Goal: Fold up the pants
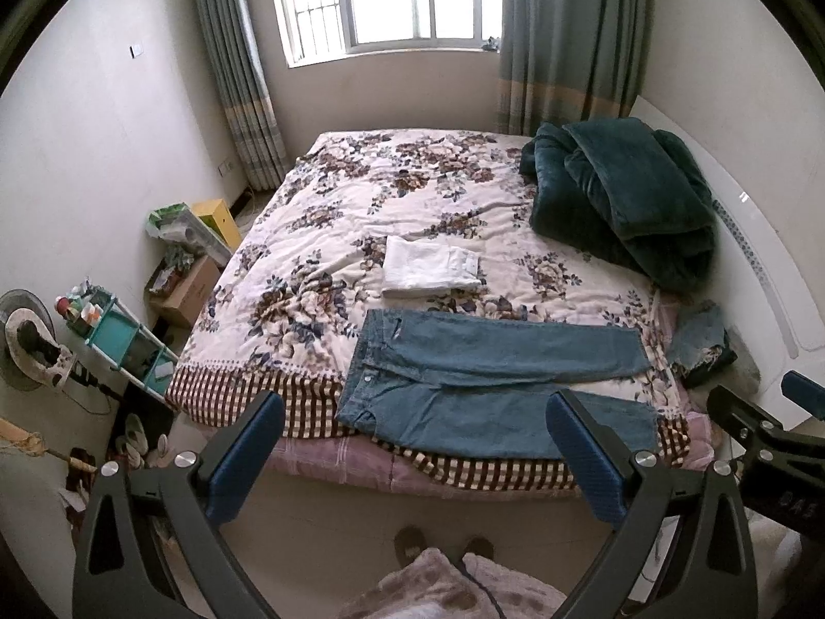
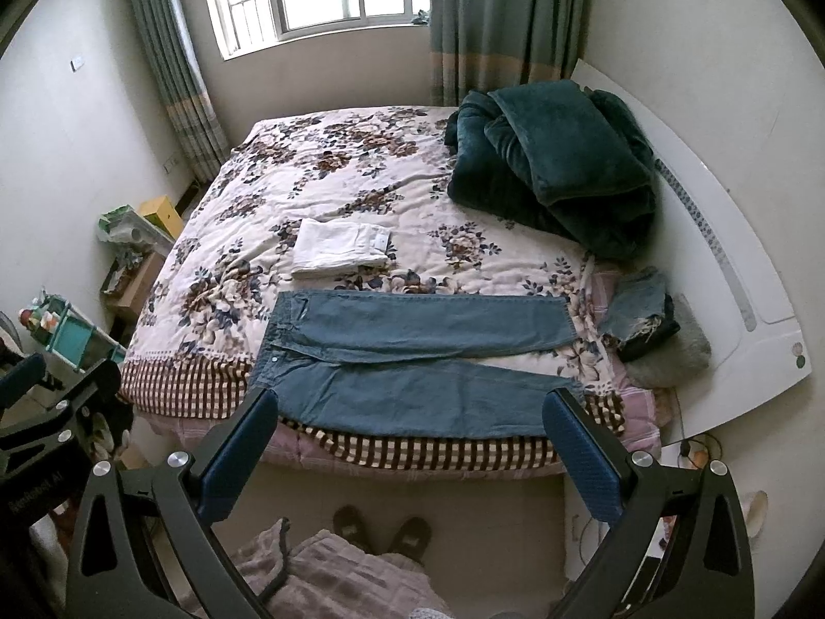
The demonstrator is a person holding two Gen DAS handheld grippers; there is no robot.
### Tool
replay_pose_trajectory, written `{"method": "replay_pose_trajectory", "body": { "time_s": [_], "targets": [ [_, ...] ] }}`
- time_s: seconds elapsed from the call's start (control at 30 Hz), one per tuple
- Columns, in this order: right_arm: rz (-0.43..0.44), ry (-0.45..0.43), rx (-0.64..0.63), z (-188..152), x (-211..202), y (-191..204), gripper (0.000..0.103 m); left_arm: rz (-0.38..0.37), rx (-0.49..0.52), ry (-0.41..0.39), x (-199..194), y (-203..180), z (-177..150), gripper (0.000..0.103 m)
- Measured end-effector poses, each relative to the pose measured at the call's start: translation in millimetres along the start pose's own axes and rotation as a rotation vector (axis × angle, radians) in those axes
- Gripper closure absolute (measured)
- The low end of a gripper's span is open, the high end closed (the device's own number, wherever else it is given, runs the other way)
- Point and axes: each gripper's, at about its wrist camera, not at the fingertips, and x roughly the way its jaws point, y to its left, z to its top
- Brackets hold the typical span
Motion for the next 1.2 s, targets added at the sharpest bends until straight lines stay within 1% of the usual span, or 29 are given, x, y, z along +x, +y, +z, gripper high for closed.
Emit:
{"method": "replay_pose_trajectory", "body": {
  "time_s": [0.07, 0.13, 0.37, 0.53, 0.7, 0.83, 0.93, 1.03, 1.1, 1.13, 1.2],
  "targets": [
    [-0.006, -0.006, 0.012, 2.0, 4.8, -3.9, 0.000, 0.036, -0.005, -0.026, 5.9, -2.4, 0.5, 0.000],
    [-0.015, -0.007, 0.032, 2.9, 17.1, -12.7, 0.000, 0.047, -0.018, -0.031, 15.4, -6.8, -0.1, 0.000],
    [-0.027, 0.017, 0.090, 18.6, 91.5, -46.8, 0.000, 0.088, -0.035, -0.032, 70.0, -33.4, 7.9, 0.000],
    [-0.047, 0.042, 0.106, 32.3, 147.5, -66.2, 0.000, 0.088, -0.029, 0.027, 119.0, -50.6, 17.1, 0.000],
    [-0.084, 0.090, 0.158, 53.5, 219.4, -87.3, 0.000, 0.077, -0.001, 0.087, 177.3, -59.8, 32.8, 0.000],
    [-0.123, 0.140, 0.191, 72.3, 280.5, -93.4, 0.000, 0.048, 0.027, 0.145, 241.4, -67.1, 51.7, 0.000],
    [-0.160, 0.189, 0.218, 89.5, 339.7, -101.4, 0.000, 0.013, 0.050, 0.207, 295.9, -72.5, 68.3, 0.000],
    [-0.190, 0.234, 0.229, 102.0, 395.8, -106.0, 0.000, 0.001, 0.084, 0.255, 356.5, -80.4, 84.3, 0.000],
    [-0.216, 0.260, 0.203, 111.1, 440.2, -107.2, 0.000, 0.003, 0.102, 0.287, 404.1, -89.3, 92.1, 0.000],
    [-0.229, 0.279, 0.182, 113.9, 462.7, -106.5, 0.000, 0.007, 0.114, 0.295, 421.7, -92.7, 94.6, 0.000],
    [-0.247, 0.319, 0.137, 118.9, 516.6, -109.0, 0.000, 0.033, 0.152, 0.303, 468.0, -105.7, 96.7, 0.000]
  ]
}}
